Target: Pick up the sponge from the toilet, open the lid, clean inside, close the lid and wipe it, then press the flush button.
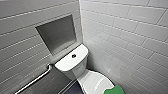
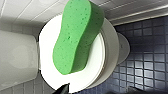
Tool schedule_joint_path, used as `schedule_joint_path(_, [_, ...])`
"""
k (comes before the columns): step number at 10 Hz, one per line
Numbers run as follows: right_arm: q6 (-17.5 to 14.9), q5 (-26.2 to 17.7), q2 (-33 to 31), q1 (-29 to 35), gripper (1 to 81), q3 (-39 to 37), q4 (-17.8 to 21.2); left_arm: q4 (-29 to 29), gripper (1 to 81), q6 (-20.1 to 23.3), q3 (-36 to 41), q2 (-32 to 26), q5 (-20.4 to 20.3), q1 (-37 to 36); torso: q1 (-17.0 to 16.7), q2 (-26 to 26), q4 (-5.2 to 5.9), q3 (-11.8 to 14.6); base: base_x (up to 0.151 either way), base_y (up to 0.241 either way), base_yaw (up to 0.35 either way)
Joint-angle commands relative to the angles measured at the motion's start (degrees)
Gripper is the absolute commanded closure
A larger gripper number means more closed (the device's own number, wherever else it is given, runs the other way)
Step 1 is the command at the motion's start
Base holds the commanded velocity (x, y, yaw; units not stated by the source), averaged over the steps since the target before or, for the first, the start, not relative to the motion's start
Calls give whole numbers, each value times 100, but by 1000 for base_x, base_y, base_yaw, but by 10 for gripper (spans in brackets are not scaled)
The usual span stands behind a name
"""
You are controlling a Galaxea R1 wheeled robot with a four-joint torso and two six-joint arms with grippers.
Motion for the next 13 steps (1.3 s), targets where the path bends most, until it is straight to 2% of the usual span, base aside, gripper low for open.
schedule_joint_path(1, [36, -226, -93, 525, 10, -79, -18, -1, 10, -6, 6, -29, 436, 160, 356, -551, 0, 0, 0, 0, 0])
schedule_joint_path(2, [44, -235, -40, 577, 10, -159, -9, -2, 10, -6, 6, -29, 436, 160, 118, -195, 0, 0, 0, 0, 0])
schedule_joint_path(3, [45, -245, -23, 639, 10, -203, -9, -2, 10, -6, 6, -29, 436, 160, 192, -335, 0, -2, 0, 0, 0])
schedule_joint_path(6, [185, -245, 39, 832, 10, -300, -9, -2, 10, -15, 6, -29, 436, 160, 251, -444, 0, -440, 0, 0, 0])
schedule_joint_path(7, [194, -245, 65, 885, 10, -308, 9, -2, 10, -15, 6, -29, 436, 160, 251, -448, 0, -485, 0, 0, 0])
schedule_joint_path(8, [255, -245, 74, 964, 10, -317, 0, -2, 10, -15, 6, -20, 436, 160, 253, -450, 0, -317, 0, 0, 0])
schedule_joint_path(9, [299, -245, 83, 1052, 10, -335, 0, -2, 10, -15, 6, -20, 436, 160, 258, -448, 0, -365, 0, 0, 0])
schedule_joint_path(10, [299, -253, 92, 1140, 10, -317, -9, -2, 10, -15, 6, -20, 436, 160, 258, -450, -229, -411, 0, 0, 0])
schedule_joint_path(11, [299, -253, 109, 1201, 10, -308, -9, -2, 10, -15, 6, -20, 436, 160, 258, -448, -413, -407, 0, 0, 0])
schedule_joint_path(12, [299, -253, 136, 1245, 10, -326, -26, -2, 10, -15, 6, -20, 436, 160, 258, -450, -77, -398, 0, 0, 0])
schedule_joint_path(13, [299, -262, 197, 1298, 10, -352, -79, -2, 10, -15, 6, -11, 436, 160, 260, -450, -199, -398, 0, 0, 0])
